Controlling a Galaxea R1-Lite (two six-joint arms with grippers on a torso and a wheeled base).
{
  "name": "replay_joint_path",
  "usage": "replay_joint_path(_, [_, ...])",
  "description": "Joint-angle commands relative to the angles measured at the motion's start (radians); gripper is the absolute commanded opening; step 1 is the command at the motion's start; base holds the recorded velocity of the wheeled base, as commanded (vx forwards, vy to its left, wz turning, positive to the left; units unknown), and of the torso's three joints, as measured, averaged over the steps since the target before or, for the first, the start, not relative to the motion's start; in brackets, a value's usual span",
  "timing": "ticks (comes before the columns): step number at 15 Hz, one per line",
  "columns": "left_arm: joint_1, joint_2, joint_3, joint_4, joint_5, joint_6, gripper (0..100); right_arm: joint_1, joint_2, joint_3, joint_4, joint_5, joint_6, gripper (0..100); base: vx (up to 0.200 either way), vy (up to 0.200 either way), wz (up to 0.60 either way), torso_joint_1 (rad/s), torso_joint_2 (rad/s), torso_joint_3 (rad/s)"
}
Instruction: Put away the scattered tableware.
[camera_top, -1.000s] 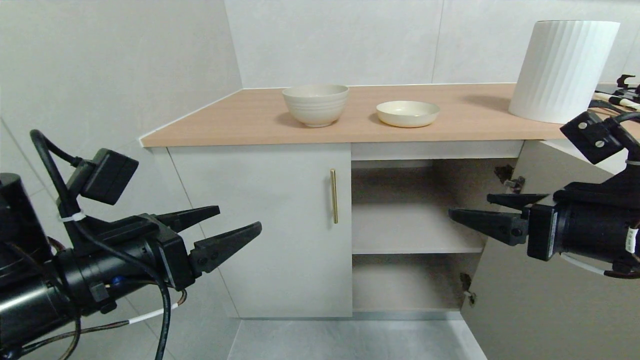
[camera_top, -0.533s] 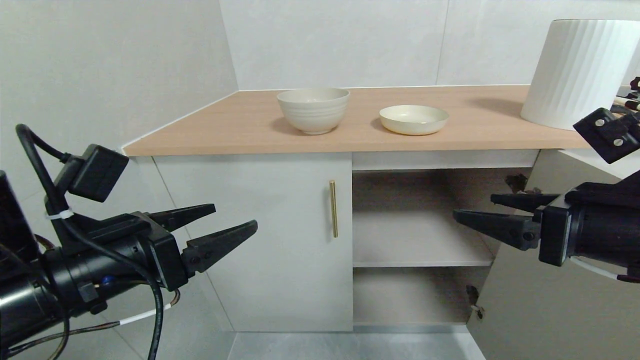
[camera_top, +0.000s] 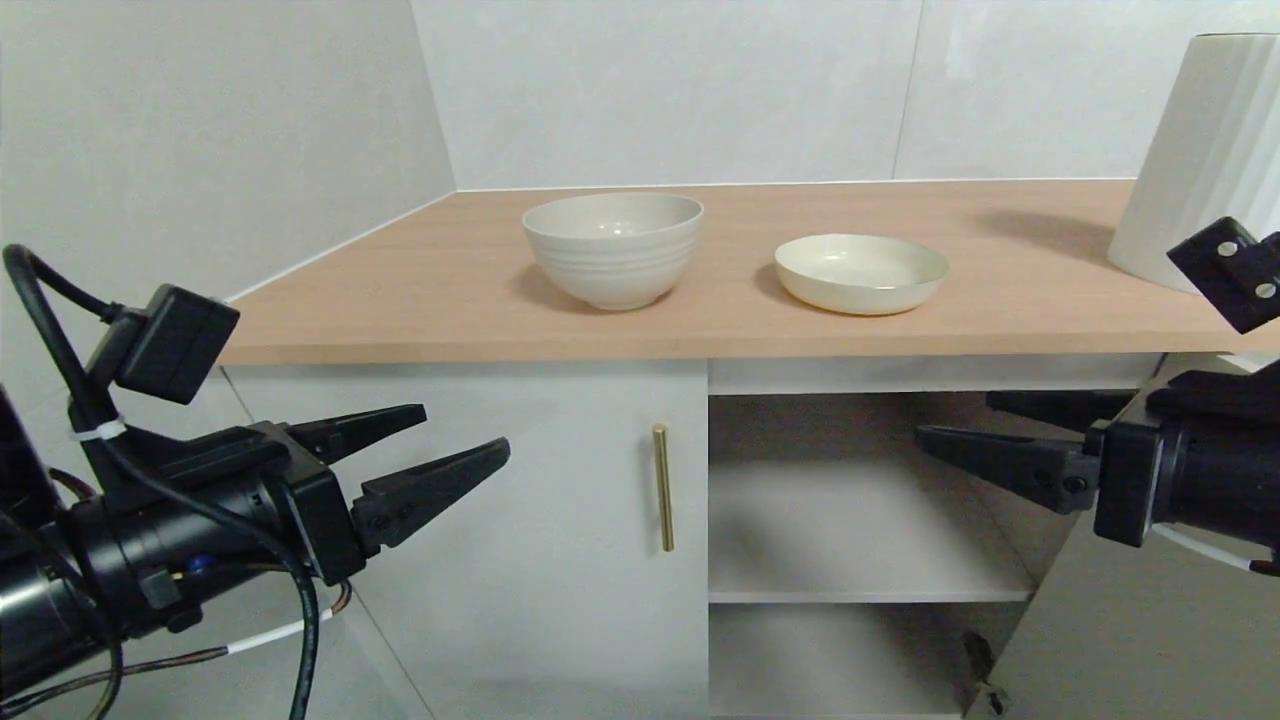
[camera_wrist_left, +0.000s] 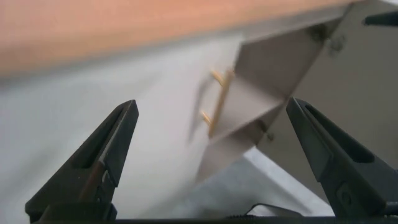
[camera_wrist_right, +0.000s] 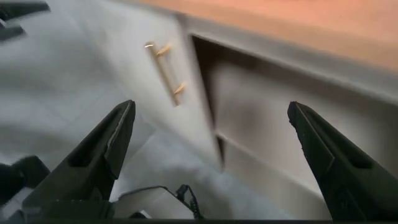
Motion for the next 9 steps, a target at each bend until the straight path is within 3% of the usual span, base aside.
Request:
replay_joint_path(1, [0.000,-0.009,-0.002,0.002,0.001,-0.001,100,0.001,-0.001,0.024,-0.021,-0.001,-0.025,100,0.000,0.000,0.00,0.000,0.00,0.000])
replay_joint_path(5, [0.000,-0.008,-0.003,0.002,-0.001,-0.006,100,0.002,-0.028,0.065,-0.097,0.009,-0.035,100,0.000,0.000,0.00,0.000,0.00,0.000])
replay_joint_path(9, [0.000,-0.005,-0.003,0.002,-0.001,-0.006,100,0.002,-0.065,0.081,-0.097,0.091,-0.058,100,0.000,0.000,0.00,0.000,0.00,0.000])
